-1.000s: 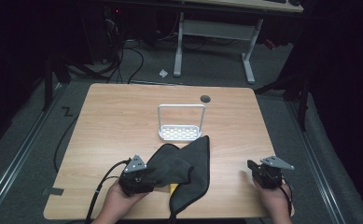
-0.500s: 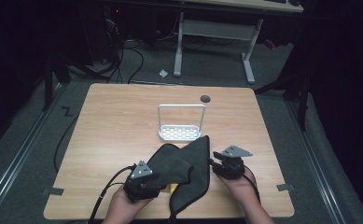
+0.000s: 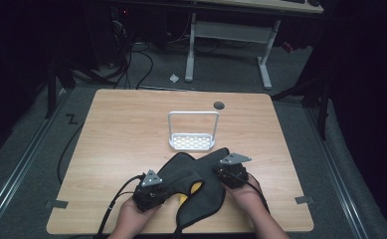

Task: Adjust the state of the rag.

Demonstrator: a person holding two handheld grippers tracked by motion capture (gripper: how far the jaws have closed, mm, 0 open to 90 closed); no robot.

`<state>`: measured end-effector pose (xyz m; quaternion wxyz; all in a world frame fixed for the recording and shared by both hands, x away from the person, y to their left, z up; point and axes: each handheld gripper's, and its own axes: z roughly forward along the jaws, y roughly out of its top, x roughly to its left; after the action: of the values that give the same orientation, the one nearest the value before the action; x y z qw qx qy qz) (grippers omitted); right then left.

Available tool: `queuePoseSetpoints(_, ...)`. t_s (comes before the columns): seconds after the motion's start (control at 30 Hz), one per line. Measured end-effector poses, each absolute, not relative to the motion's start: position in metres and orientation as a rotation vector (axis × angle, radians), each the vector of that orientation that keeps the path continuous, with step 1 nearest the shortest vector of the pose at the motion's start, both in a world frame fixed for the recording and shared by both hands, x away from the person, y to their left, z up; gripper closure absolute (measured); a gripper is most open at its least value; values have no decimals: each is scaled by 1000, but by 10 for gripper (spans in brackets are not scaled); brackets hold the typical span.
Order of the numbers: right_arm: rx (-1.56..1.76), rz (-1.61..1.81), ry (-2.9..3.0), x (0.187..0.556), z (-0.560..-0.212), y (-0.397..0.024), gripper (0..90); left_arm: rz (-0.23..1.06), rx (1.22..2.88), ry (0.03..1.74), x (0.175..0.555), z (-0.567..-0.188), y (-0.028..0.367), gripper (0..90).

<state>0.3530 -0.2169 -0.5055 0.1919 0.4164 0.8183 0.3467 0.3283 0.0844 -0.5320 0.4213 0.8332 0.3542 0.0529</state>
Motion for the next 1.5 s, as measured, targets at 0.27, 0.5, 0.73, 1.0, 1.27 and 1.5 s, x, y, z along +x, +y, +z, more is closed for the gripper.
queuePoseSetpoints(0.27,1205,967,2215,300,-502,-261,877,179,2080,934,339,-530,95,831)
queuePoseSetpoints(0.5,1273,932,2278,291,-522,-273,869,211,2014,1014,360,-529,120,835)
queuePoseSetpoints(0.73,1213,920,2294,296,-524,-253,868,231,1909,1110,373,-524,146,684)
queuePoseSetpoints(1.0,1236,938,2286,298,-525,-257,867,197,1849,1108,352,-506,172,647)
queuePoseSetpoints(1.27,1224,934,2290,300,-525,-255,866,133,1921,850,327,-485,93,472)
queuePoseSetpoints(1.5,1236,897,2262,298,-524,-258,869,202,2160,738,321,-508,57,849)
